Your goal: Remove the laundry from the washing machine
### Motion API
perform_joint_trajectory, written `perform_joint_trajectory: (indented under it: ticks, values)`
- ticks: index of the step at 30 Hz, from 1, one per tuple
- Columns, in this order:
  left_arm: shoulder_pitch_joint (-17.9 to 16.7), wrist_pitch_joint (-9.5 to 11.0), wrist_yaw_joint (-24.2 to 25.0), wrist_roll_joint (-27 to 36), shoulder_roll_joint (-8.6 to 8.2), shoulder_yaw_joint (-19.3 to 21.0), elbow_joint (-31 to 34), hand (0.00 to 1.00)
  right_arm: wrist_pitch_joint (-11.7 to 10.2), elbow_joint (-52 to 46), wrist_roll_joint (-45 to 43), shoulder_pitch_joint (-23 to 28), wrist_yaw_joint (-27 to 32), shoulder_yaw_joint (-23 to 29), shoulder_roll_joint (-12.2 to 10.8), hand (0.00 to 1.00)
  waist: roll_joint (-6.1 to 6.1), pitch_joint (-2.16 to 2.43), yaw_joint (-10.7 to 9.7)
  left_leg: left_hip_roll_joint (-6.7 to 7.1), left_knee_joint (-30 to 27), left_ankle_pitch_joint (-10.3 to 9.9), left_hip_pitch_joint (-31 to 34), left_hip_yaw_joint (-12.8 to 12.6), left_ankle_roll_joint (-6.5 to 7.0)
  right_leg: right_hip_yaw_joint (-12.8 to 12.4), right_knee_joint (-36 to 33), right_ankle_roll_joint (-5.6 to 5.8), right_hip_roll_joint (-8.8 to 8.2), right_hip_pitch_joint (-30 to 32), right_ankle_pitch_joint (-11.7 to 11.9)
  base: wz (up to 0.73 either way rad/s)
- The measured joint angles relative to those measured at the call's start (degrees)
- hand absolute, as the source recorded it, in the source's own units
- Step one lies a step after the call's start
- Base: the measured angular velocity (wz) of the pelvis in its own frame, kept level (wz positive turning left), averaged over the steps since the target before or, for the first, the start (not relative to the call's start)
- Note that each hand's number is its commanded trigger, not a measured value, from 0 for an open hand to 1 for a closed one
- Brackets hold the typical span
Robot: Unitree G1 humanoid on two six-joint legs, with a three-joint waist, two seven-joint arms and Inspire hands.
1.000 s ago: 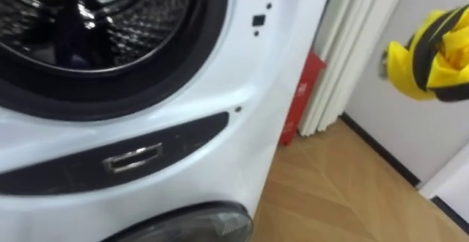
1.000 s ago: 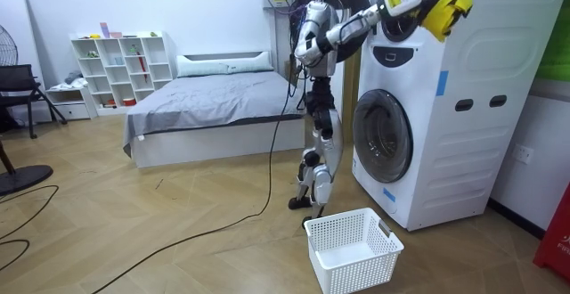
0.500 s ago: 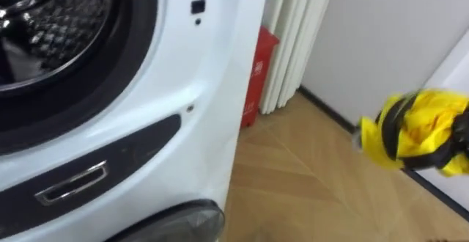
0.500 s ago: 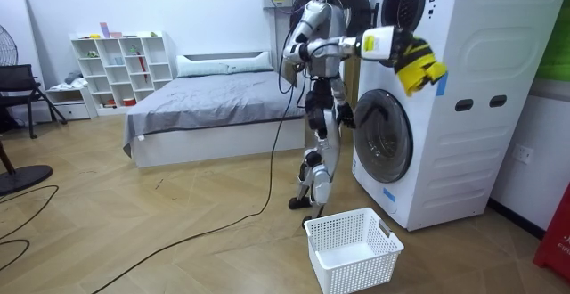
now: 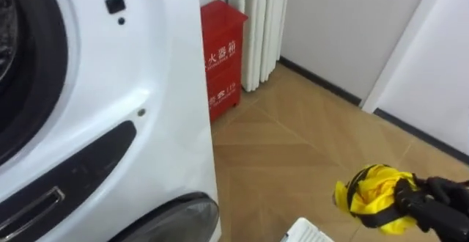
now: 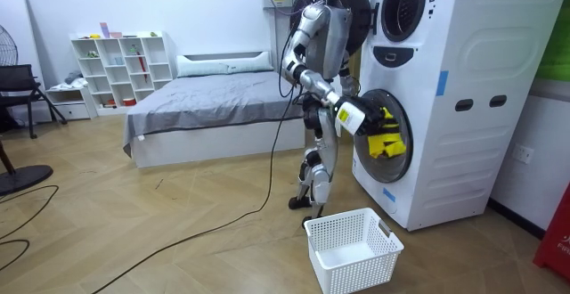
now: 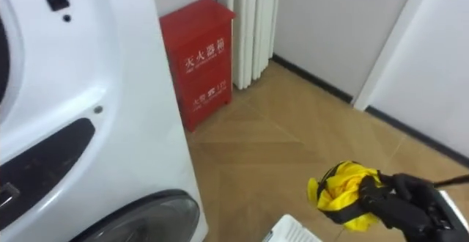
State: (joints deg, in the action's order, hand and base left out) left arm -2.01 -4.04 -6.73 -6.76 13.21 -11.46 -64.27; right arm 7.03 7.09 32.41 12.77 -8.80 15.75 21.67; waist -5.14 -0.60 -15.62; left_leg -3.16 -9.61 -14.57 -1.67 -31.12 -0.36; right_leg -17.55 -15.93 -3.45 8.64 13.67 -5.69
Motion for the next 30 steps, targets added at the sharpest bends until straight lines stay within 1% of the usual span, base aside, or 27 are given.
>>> perform_joint_trajectory:
  ticks: [2, 3, 4, 6, 7, 8, 9, 10, 11, 12, 13, 14, 15, 16, 17, 19, 21, 22, 25, 26, 28, 29, 30]
  values:
    - [0.7, 0.3, 0.2, 0.4, 0.02, -0.7, 0.0, 0.00, -0.2, 3.8, 0.0, -2.5, 0.1, -1.9, -0.1, 1.00, -0.92, -0.05, 0.0, 0.00, -0.1, 0.0, 1.0, 0.2, 0.00, 0.5, -0.9, -0.02, 0.05, 1.4, 0.0, 0.00]
    - [0.9, 0.4, 0.3, 0.4, -0.01, -1.0, 0.0, 0.00, -0.2, 4.6, 0.0, -3.1, 0.1, -2.4, -0.2, 1.00, -1.15, -0.17, 0.0, -0.01, -0.1, 0.0, 1.1, 0.2, 0.01, 0.6, -1.0, -0.03, 0.05, 1.6, 0.0, 0.05]
    - [1.3, 0.6, 0.5, 0.4, -0.02, -2.0, 0.1, 0.00, -0.2, 5.7, 0.1, -4.1, 0.2, -3.2, -0.2, 1.00, -1.66, -0.24, 0.0, 0.01, -0.1, 0.0, 1.7, 0.1, 0.01, 0.8, -1.4, -0.07, 0.01, 2.4, -0.1, 0.09]
    - [1.7, 0.8, 0.9, 0.4, -0.18, -2.4, 0.1, 0.00, -0.7, 7.0, 0.1, -5.4, 0.3, -4.3, -0.4, 1.00, -2.19, -0.24, 0.2, 0.08, -0.3, 0.0, 2.8, 0.1, 0.03, 1.0, -2.3, -0.09, -0.09, 3.7, -0.2, 0.08]
    - [2.4, 0.8, 0.9, 0.4, -0.34, -2.4, 0.1, 0.00, -1.2, 8.9, 0.0, -6.8, 0.3, -5.3, -0.9, 1.00, -2.27, -0.20, 0.1, 0.12, -0.6, 0.0, 3.5, 0.5, 0.06, 1.3, -2.8, -0.17, -0.14, 4.4, -0.3, 0.16]
    - [2.5, 0.8, 1.1, 0.4, -0.73, -2.4, 0.0, 0.00, -1.4, 10.8, 0.0, -8.1, 0.0, -5.6, -1.4, 1.00, -2.53, -0.17, -0.1, 0.12, -1.0, 0.1, 4.3, 1.4, 0.14, 1.9, -2.7, -0.20, -0.39, 4.9, -0.3, 0.22]
    - [2.8, 0.9, 1.2, 0.4, -0.99, -2.6, 0.1, 0.00, -1.7, 11.9, 0.0, -8.5, -0.2, -5.6, -1.6, 1.00, -2.65, -0.19, -0.2, 0.17, -1.1, 0.1, 4.6, 1.8, 0.18, 2.2, -2.7, -0.21, -0.47, 5.1, -0.3, 0.28]
    - [3.0, 1.3, 1.2, 0.4, -1.34, -3.4, 0.2, 0.00, -2.3, 14.6, 0.0, -9.4, -0.7, -5.8, -1.7, 1.00, -3.01, -0.17, 0.0, 0.51, -1.1, 0.2, 5.1, 2.2, 0.36, 2.5, -2.8, -0.23, -0.58, 5.5, -0.3, 0.21]
    - [3.6, 1.7, 1.3, 0.6, -1.67, -4.6, 0.3, 0.00, -2.4, 16.2, 0.0, -10.0, -0.5, -5.8, -1.7, 1.00, -3.76, -0.23, 0.4, 0.56, -1.1, 0.3, 5.5, 2.5, 0.45, 2.8, -2.8, -0.24, -0.75, 5.8, -0.2, 0.15]
    - [3.6, 1.9, 1.3, 0.6, -1.91, -4.9, 0.2, 0.00, -2.6, 17.0, 0.0, -10.1, -0.5, -6.0, -1.7, 1.00, -4.16, -0.14, 0.5, 0.62, -1.1, 0.3, 5.7, 2.6, 0.50, 3.0, -2.9, -0.24, -0.83, 6.1, -0.2, 0.08]
    - [3.7, 2.0, 1.3, 0.8, -2.09, -5.3, 0.2, 0.00, -2.9, 18.2, 0.0, -10.5, 0.2, -6.9, -1.7, 1.00, -4.85, -0.08, 0.7, 0.81, -1.1, 0.5, 6.3, 2.9, 0.73, 3.1, -3.1, -0.24, -0.99, 6.7, -0.3, 0.07]
    - [3.9, 2.0, 1.3, 1.3, -2.04, -5.5, 0.1, 0.00, -3.4, 19.8, 0.0, -11.0, 0.7, -8.1, -1.8, 1.00, -5.23, -0.03, 0.8, 0.91, -1.1, 0.7, 7.0, 3.0, 0.92, 3.3, -3.9, -0.23, -1.22, 7.6, -0.3, 0.09]
    - [4.1, 2.0, 1.3, 1.5, -2.04, -5.6, 0.1, 0.00, -3.4, 20.4, 0.0, -11.2, 1.0, -8.5, -1.8, 1.00, -5.42, -0.11, 0.9, 0.94, -1.1, 0.8, 7.2, 3.0, 0.96, 3.4, -4.1, -0.23, -1.31, 7.9, -0.4, 0.11]
    - [4.2, 2.0, 1.3, 1.6, -2.06, -5.6, 0.0, 0.00, -3.5, 21.7, 0.0, -11.5, 1.5, -9.3, -1.8, 1.00, -5.55, -0.09, 1.3, 0.99, -1.1, 0.8, 7.8, 3.1, 1.02, 3.6, -4.8, -0.24, -1.45, 8.8, -0.6, 0.16]
    - [4.6, 2.1, 1.3, 1.7, -2.07, -5.8, 0.0, 0.00, -3.5, 22.4, 0.0, -11.7, 1.9, -10.0, -1.8, 1.00, -5.84, -0.07, 1.3, 1.07, -1.2, 0.8, 8.4, 4.0, 1.07, 4.1, -5.0, -0.25, -1.68, 9.3, -0.6, 0.18]
    - [5.1, 2.4, 1.3, 2.2, -2.07, -5.8, -0.2, 0.00, -3.5, 23.2, 0.0, -11.8, 1.9, -10.2, -2.2, 1.00, -6.04, -0.10, 1.3, 1.62, -1.3, 1.2, 9.2, 5.0, 1.41, 4.9, -5.2, -0.30, -2.14, 9.9, -0.8, 0.27]
    - [5.2, 2.9, 1.3, 2.6, -2.27, -5.8, -0.1, 0.00, -4.1, 24.3, -0.1, -12.2, 1.9, -10.2, -2.2, 1.00, -6.17, -0.15, 1.3, 2.01, -1.2, 1.5, 9.6, 5.7, 1.53, 5.4, -6.0, -0.21, -2.62, 10.5, -1.3, 0.22]
    - [5.0, 2.9, 1.3, 2.7, -2.56, -5.8, -0.1, 0.00, -4.6, 25.8, -0.2, -12.8, 1.9, -10.2, -2.5, 1.00, -6.31, -0.18, 1.4, 2.01, -1.3, 1.5, 9.7, 6.2, 1.61, 5.6, -6.0, -0.21, -2.75, 10.5, -1.4, 0.15]
    - [4.9, 3.1, 1.4, 2.8, -2.78, -5.9, -0.1, 0.00, -4.7, 27.1, -0.1, -13.1, 2.4, -10.4, -3.3, 1.00, -6.42, -0.16, 1.5, 2.11, -1.8, 1.5, 10.5, 7.2, 1.67, 6.7, -6.2, -0.21, -3.30, 10.9, -1.6, 0.19]
    - [4.8, 3.1, 1.4, 2.8, -2.81, -6.6, 0.0, 0.00, -4.7, 27.2, -0.1, -13.1, 2.4, -10.9, -3.5, 1.00, -6.44, -0.15, 1.8, 2.18, -1.8, 1.6, 10.7, 7.5, 1.72, 6.9, -6.2, -0.21, -3.39, 11.1, -1.6, 0.14]
    - [4.7, 3.1, 1.4, 2.8, -3.13, -6.8, 0.0, 0.00, -4.9, 27.8, -0.1, -13.1, 2.4, -11.8, -3.5, 1.00, -6.59, -0.12, 1.8, 2.13, -1.9, 1.7, 11.1, 8.1, 1.88, 7.6, -6.1, -0.19, -3.71, 11.1, -1.6, 0.17]
    - [5.0, 3.1, 1.3, 2.7, -3.29, -6.9, -0.1, 0.00, -5.1, 28.6, -0.1, -13.1, 2.3, -12.3, -3.5, 0.95, -6.66, -0.13, 1.8, 2.28, -1.8, 1.7, 11.1, 8.3, 1.88, 7.8, -5.9, -0.19, -3.78, 11.0, -1.6, 0.16]
    - [5.0, 3.1, 1.3, 2.8, -3.38, -6.9, -0.1, 0.00, -5.1, 29.1, -0.1, -13.2, 2.3, -12.5, -3.6, 0.68, -6.69, -0.13, 1.9, 2.35, -1.8, 1.7, 11.1, 8.3, 1.89, 7.9, -5.9, -0.19, -3.83, 11.0, -1.6, 0.09]
